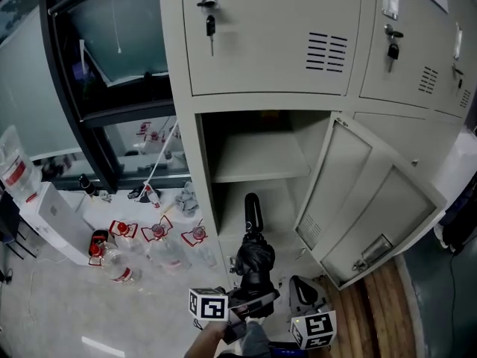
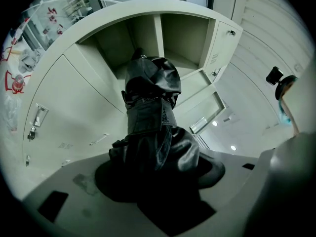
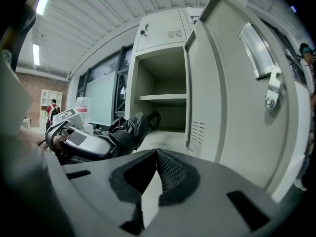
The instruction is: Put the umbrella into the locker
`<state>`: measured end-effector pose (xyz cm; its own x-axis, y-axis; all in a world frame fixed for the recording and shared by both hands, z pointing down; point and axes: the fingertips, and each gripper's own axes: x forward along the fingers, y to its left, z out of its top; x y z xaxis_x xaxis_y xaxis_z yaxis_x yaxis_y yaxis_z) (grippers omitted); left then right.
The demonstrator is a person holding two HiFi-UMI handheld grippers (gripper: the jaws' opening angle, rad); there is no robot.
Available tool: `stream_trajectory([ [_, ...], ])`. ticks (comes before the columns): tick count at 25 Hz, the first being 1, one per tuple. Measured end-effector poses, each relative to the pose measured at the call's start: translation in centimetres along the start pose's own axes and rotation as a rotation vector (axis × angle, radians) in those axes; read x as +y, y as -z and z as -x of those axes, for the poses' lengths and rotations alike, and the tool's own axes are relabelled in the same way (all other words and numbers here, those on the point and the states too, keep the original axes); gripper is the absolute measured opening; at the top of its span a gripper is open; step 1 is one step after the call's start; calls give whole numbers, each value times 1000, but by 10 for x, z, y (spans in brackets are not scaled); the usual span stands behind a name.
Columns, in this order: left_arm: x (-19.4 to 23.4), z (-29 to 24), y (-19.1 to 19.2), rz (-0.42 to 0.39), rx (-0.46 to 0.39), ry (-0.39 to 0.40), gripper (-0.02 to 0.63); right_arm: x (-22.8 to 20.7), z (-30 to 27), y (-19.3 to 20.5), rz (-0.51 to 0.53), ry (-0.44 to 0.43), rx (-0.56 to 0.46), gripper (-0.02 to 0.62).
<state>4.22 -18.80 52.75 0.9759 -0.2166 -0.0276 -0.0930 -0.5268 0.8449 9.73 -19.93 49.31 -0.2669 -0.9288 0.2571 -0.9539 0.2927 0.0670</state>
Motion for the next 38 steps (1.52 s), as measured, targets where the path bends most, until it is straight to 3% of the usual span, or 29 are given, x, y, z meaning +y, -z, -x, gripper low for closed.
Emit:
stream_trajectory([
  [38,66,-41,-79,131,-43,23,279,-26,-92,-10,-38,-55,27,2],
])
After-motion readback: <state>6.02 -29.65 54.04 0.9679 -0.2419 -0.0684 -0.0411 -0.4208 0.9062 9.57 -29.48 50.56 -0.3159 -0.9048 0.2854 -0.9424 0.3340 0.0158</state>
